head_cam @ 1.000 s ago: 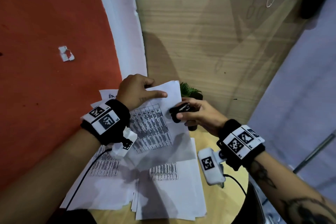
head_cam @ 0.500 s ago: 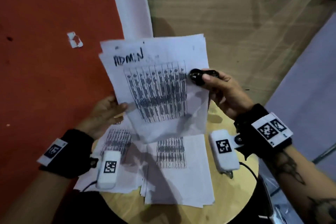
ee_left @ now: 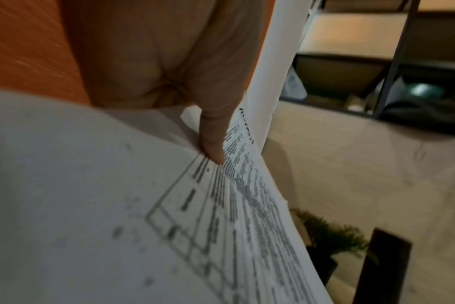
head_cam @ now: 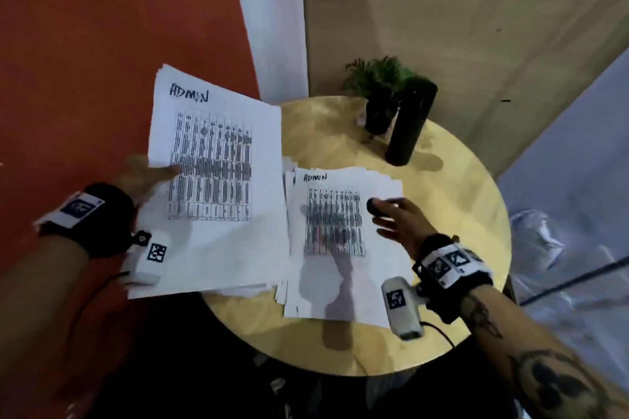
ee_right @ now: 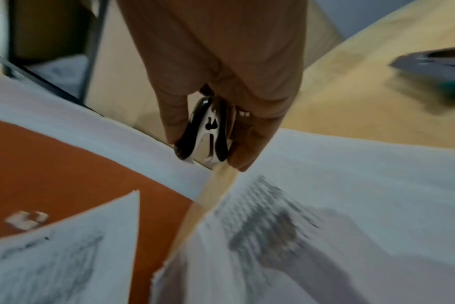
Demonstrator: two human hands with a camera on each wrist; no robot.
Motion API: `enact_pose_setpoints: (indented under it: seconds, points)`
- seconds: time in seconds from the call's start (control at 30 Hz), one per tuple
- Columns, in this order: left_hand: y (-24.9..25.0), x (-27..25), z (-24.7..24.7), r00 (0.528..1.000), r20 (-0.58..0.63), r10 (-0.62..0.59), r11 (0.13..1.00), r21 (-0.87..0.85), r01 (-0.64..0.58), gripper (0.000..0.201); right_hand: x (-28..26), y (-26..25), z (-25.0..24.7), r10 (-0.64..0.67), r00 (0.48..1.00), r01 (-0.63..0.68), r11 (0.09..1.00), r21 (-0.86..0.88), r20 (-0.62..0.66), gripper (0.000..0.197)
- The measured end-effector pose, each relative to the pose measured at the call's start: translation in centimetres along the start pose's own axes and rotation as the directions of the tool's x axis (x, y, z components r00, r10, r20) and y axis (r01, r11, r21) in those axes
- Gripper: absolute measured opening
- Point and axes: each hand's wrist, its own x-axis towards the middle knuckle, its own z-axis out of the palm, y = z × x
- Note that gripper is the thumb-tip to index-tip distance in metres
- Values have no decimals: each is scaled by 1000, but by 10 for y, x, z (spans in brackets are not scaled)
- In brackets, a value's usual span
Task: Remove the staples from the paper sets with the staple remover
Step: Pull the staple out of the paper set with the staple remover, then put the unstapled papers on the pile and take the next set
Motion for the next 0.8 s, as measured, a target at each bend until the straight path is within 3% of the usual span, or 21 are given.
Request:
enact_pose_setpoints:
  seconds: [0.17,0.23,0.4,0.57,0.63,0.73,0.8]
  points:
    - [-22,31,22,992,30,-124,974,193,116,39,19,69,3,157,987,-159,982,-102,-28,18]
    - [-34,46,26,978,26,-207,945,264,193,64,25,84,7,160,986,-165,980,-115,-49,16]
    - [-74,79,35,945,-70,-320,861,395,321,65,36,100,10,174,978,-170,984,42,-115,15]
    - [-95,91,58,906,-40,-421,818,415,398,72,38,103,8,210,971,-201,976,89,-114,12]
    - [-103,99,62,908,-10,-419,814,439,381,80,39,105,7,204,971,-193,977,94,-123,13]
    - [-108,110,65,913,-26,-406,803,466,371,68,40,106,8,197,971,-183,977,111,-137,13]
    - [-98,107,71,950,-83,-301,807,509,300,80,40,106,7,202,970,-187,976,114,-135,13]
